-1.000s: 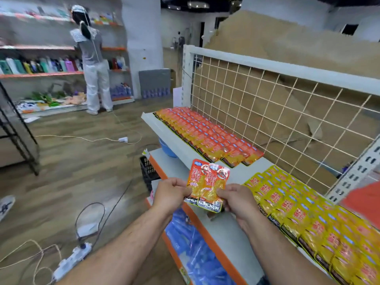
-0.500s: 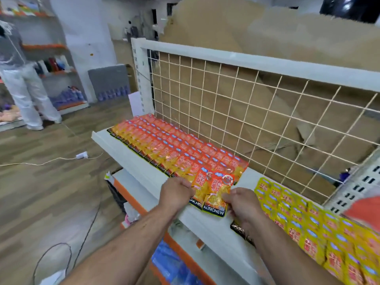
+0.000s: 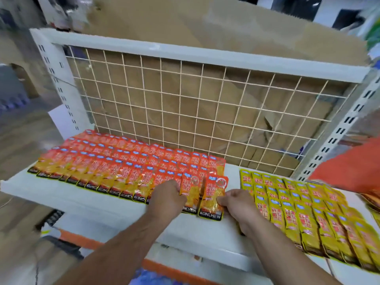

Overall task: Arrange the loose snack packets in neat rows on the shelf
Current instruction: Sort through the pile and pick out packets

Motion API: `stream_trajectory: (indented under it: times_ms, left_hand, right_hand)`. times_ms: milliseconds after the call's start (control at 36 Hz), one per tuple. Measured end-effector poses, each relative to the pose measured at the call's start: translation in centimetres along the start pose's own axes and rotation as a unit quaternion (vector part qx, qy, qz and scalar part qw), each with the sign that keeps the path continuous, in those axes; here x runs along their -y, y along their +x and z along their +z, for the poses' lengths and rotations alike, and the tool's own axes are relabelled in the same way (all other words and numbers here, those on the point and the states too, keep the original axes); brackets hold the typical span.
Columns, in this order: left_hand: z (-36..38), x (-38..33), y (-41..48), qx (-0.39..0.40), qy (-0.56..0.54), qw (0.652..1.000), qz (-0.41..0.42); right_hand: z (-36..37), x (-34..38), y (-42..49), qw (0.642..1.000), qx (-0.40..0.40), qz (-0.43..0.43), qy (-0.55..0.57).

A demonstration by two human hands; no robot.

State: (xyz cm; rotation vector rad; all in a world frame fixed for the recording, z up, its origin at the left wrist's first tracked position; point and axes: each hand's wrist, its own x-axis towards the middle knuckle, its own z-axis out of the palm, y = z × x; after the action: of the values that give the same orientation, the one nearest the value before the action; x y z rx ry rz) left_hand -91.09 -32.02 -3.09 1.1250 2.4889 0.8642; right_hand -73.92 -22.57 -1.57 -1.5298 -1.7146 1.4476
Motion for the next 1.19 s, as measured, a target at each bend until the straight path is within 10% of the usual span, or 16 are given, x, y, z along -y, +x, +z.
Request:
stream_trajectory:
  times_ms: [694, 1194]
  left_hand:
    - [-1.2, 1.0, 0.1, 0.029, 0.081, 0.988, 0.130]
    - [-1.4, 0.8, -0.9, -0.023, 0.088, 0.990, 0.106]
  right_hand:
    - [2.4, 0.3, -0.1, 0.999, 0.003, 0.051, 0.011]
    - [3.8, 0.8, 2.3, 0.946, -0.048, -0.035, -0.320]
